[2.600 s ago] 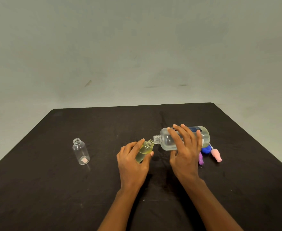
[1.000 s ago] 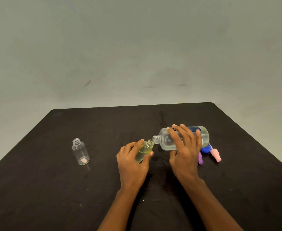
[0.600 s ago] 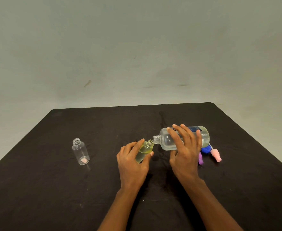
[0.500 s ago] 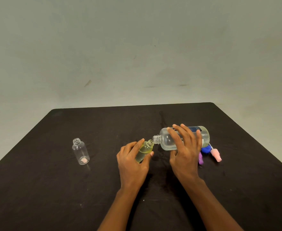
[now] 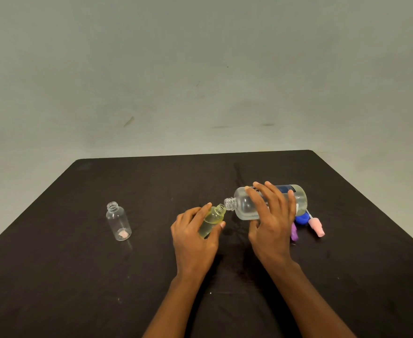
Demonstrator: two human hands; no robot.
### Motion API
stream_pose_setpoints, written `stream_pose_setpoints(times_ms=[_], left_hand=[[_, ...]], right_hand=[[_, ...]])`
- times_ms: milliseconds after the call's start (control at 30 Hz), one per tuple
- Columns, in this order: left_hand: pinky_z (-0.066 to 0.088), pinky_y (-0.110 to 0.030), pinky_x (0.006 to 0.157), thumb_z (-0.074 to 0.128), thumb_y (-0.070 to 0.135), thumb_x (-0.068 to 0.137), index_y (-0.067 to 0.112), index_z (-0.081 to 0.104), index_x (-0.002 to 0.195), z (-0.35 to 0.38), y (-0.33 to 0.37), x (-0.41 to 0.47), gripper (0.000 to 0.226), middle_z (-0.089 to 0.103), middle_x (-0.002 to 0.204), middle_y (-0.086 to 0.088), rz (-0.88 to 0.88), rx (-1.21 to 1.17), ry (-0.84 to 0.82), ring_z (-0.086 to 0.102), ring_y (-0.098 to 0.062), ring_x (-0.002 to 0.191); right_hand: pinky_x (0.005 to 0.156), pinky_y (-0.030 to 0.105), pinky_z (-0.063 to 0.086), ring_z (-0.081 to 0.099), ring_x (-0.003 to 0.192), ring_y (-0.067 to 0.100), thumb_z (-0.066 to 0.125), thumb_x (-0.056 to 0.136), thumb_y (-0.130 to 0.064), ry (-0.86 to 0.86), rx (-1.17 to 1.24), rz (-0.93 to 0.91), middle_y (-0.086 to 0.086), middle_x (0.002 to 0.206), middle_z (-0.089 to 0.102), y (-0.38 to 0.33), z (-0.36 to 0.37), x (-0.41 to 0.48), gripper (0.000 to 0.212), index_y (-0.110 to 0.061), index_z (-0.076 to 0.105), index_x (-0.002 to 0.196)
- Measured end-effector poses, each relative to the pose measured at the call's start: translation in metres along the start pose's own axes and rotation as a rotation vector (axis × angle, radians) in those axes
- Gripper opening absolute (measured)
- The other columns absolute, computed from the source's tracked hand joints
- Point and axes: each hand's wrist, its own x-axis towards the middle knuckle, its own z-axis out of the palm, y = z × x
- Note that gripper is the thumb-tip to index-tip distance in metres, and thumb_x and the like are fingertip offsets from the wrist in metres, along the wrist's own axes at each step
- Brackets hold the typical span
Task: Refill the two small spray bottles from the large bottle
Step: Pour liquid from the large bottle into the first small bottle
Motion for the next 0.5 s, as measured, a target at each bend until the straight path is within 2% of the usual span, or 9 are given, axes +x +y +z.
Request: stream_pose_setpoints(times_ms=[500], left_hand=[[0.032, -0.023, 0.089, 0.085, 0.023, 0.067, 0.02, 0.07, 0.11, -0.0004, 0.0008, 0.0, 0.045, 0.064, 0.098, 0.01, 0.002, -0.003, -0.007, 0.051, -0.004, 0.091]], right_hand=[[0.111, 0.054, 0.021, 0.042, 0.126, 0.025, 0.069, 0.055, 0.023, -0.013, 0.003, 0.009, 0.012, 0.122, 0.062, 0.0001, -0.0006, -0.0001, 0.069, -0.007, 0.065, 0.116]])
